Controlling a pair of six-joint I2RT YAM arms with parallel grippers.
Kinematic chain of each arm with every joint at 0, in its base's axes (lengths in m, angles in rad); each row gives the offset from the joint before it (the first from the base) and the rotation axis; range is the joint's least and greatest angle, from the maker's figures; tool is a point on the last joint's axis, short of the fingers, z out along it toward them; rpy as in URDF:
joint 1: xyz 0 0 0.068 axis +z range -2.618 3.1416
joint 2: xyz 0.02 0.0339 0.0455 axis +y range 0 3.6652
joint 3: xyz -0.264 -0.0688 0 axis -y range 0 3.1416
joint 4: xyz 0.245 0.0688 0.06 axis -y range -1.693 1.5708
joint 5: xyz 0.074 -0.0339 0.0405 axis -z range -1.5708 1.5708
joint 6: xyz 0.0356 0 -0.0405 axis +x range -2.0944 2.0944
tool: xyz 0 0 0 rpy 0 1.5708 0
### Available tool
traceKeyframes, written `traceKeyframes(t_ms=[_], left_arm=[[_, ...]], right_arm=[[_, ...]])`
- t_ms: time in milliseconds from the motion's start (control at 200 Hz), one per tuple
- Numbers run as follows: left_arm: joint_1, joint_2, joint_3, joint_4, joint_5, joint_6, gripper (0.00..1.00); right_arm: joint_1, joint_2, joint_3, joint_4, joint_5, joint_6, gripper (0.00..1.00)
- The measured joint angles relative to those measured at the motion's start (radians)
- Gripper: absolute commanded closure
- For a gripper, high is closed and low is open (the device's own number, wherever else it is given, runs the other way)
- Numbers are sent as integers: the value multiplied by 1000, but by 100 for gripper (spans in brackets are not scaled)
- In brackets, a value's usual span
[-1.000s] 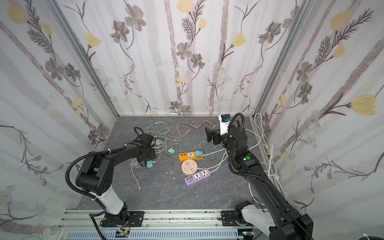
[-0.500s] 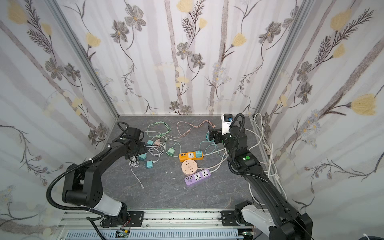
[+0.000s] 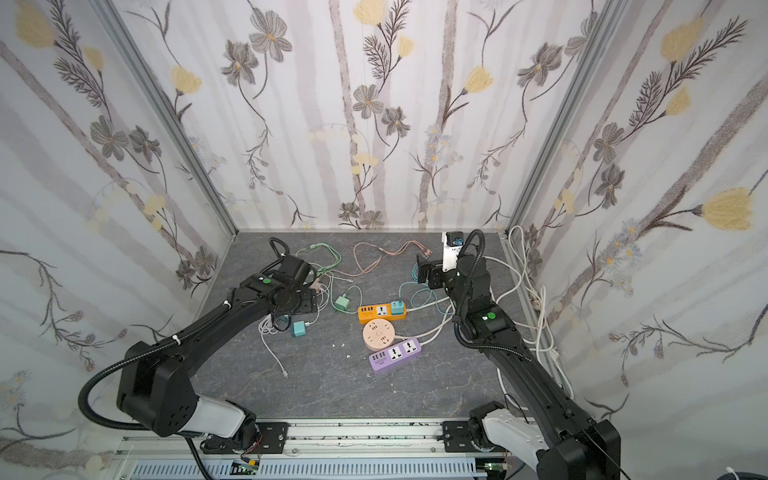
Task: Insert the plug
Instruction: 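Lower the left gripper onto the light green charger and close on it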
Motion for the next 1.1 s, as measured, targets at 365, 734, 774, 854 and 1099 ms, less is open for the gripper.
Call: traceKeyframes(t_ms=[365, 734, 774, 854, 1099], left_arm=[[-54, 269, 73, 40, 138, 104, 49], [-59, 435, 106, 129, 171, 132, 40], [-59, 445, 118, 136, 168, 133, 39], [-61, 465, 142, 144, 157, 134, 37], [-63, 500, 188, 185, 138, 143, 29]], right_arm=[[0, -40, -14, -6, 24, -11, 1], [0, -66, -28, -16, 62, -39, 1], [0, -66, -28, -16, 68, -41, 1], [0, -69, -29, -16, 69, -43, 1], [0, -79, -33, -19, 79, -50, 1]])
